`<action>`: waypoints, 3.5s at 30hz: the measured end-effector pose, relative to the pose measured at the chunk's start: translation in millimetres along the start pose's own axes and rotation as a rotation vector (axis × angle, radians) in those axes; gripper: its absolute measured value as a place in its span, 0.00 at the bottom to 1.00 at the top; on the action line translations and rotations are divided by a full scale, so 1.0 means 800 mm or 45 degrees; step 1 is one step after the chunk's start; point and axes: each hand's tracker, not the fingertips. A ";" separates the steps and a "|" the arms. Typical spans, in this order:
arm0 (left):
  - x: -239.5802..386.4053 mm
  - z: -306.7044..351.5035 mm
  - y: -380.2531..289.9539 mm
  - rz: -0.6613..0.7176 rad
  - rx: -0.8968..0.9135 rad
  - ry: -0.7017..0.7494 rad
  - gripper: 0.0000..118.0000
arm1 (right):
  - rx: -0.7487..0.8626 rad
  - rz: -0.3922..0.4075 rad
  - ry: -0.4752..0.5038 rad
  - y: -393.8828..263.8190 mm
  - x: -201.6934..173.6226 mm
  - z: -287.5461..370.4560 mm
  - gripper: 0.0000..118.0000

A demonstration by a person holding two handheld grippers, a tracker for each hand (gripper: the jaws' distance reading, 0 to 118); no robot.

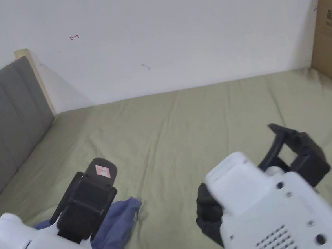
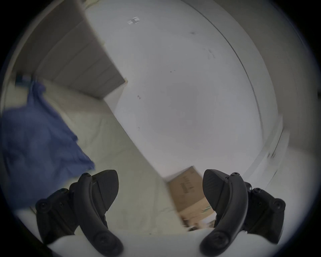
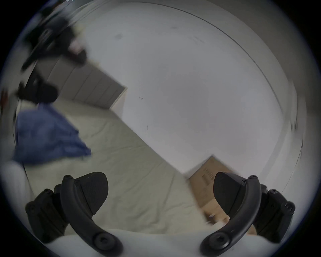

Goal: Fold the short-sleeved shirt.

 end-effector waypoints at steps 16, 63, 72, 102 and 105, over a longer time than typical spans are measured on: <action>0.068 -0.004 -0.027 -0.897 -0.099 0.187 0.87 | -0.087 -0.680 -0.091 -0.059 0.059 0.002 1.00; -0.088 0.088 0.085 -0.858 0.006 0.922 0.00 | -0.083 -0.671 0.805 0.024 -0.112 -0.032 0.00; -0.213 -0.056 0.026 -0.673 -0.542 0.877 0.61 | -0.231 -0.659 0.769 -0.004 -0.117 -0.073 0.00; -0.273 -0.210 0.011 -0.207 -0.724 0.826 0.05 | -0.557 -0.823 0.560 -0.091 -0.055 -0.133 0.00; -0.216 -0.244 0.012 -0.314 -0.725 0.772 0.05 | -0.550 -0.850 0.492 -0.092 -0.027 -0.133 0.00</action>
